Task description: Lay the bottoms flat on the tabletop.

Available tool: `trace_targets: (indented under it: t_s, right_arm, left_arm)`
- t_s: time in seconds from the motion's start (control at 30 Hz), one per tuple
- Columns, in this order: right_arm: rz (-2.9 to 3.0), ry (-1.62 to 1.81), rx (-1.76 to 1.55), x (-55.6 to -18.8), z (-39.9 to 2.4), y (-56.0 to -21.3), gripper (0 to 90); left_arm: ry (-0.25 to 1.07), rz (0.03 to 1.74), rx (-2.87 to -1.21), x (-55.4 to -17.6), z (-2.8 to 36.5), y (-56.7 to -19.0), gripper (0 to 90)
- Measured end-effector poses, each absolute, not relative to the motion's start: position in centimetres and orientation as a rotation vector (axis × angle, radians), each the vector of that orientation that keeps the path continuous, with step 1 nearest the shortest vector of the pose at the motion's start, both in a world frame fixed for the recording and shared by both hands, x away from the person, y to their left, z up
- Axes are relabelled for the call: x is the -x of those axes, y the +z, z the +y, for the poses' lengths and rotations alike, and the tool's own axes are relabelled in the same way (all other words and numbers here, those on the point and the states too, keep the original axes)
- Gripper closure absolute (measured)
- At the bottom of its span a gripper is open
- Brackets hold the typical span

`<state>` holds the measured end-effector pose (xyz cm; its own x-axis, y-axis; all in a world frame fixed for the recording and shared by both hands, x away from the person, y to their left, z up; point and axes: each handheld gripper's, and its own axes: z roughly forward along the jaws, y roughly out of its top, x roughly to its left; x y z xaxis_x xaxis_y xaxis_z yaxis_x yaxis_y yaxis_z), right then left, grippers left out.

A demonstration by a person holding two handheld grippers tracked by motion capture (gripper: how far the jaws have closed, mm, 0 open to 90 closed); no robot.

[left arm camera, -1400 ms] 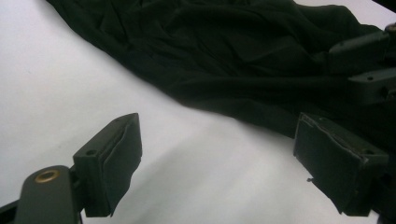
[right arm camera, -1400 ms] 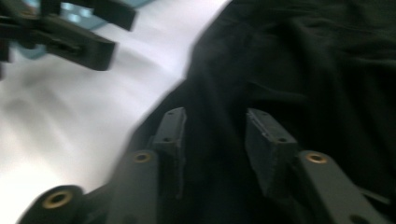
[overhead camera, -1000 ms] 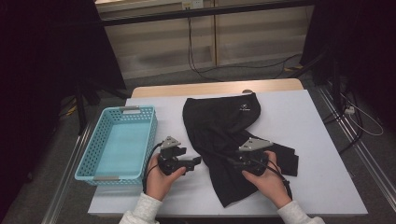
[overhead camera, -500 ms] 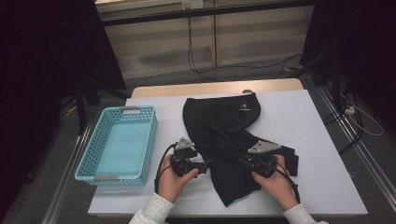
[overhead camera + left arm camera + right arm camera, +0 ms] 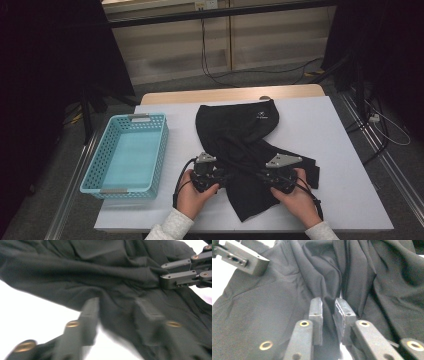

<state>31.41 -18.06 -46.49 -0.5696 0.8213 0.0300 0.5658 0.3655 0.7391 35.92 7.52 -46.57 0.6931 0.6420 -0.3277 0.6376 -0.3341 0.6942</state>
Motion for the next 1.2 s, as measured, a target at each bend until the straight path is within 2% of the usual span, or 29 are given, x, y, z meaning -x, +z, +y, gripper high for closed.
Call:
trace_targets:
  t_s: [0.17, 0.23, 0.5, 0.9, 1.1, 1.2]
  right_arm:
    - [2.26, 1.042, -1.217, -31.5, -18.2, -46.0, 62.6]
    - [2.245, 1.054, -1.212, -31.4, -18.4, -45.6, 59.9]
    - [2.241, 1.071, -1.208, -31.2, -18.9, -45.2, 60.0]
    - [2.274, 1.043, -1.163, -30.6, -16.9, -45.1, 55.8]
    - [2.358, 1.03, -1.143, -30.3, -15.5, -45.9, 58.8]
    - [2.373, 1.029, -1.148, -30.3, -15.2, -46.3, 68.1]
  left_arm:
    - [-0.052, 1.023, -2.063, -36.0, 8.3, -46.5, 84.4]
    - [-0.074, 1.039, -2.06, -36.1, 8.7, -46.3, 88.3]
    - [-0.107, 1.084, -2.044, -36.4, 10.8, -45.3, 88.9]
    - [-0.12, 1.148, -2.029, -36.0, 14.0, -44.8, 88.7]
    - [-0.13, 1.15, -2.019, -35.3, 14.4, -44.6, 88.9]
    - [-0.111, 1.157, -1.991, -35.2, 15.0, -43.7, 89.1]
